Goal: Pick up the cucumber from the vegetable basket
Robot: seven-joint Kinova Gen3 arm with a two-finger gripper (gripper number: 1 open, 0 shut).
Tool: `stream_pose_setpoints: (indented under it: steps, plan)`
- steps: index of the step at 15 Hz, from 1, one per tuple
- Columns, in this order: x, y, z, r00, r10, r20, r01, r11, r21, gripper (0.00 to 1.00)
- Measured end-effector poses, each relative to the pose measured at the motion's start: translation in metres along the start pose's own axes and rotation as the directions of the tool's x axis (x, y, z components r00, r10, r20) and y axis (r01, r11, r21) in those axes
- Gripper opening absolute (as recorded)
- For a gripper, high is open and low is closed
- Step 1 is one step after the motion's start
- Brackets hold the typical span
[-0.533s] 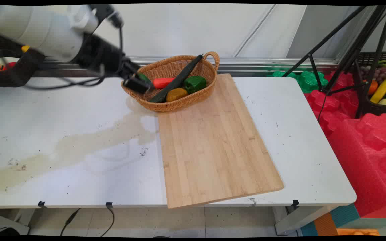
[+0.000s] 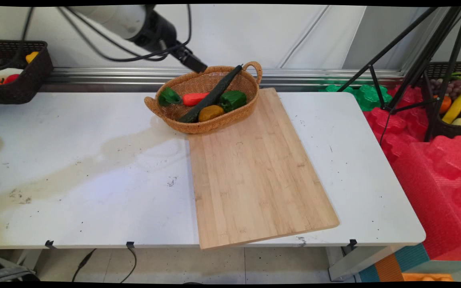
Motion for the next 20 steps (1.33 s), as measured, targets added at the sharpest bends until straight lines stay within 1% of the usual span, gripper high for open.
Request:
stream_pose_setpoints:
  steps: [5,9,12,16,20]
  plan:
    - [0.033,-0.022,0.063,0.999,-0.053,0.008,0.052,0.998,0.043,1.00]
    - [0.049,-0.034,0.116,0.996,-0.077,0.035,0.075,0.996,0.049,1.00]
    - [0.055,-0.039,0.152,0.994,-0.087,0.066,0.084,0.995,0.049,1.00]
    - [0.059,-0.044,0.198,0.989,-0.088,0.123,0.084,0.996,0.034,1.00]
    - [0.058,-0.047,0.232,0.981,-0.092,0.170,0.088,0.996,0.029,1.00]
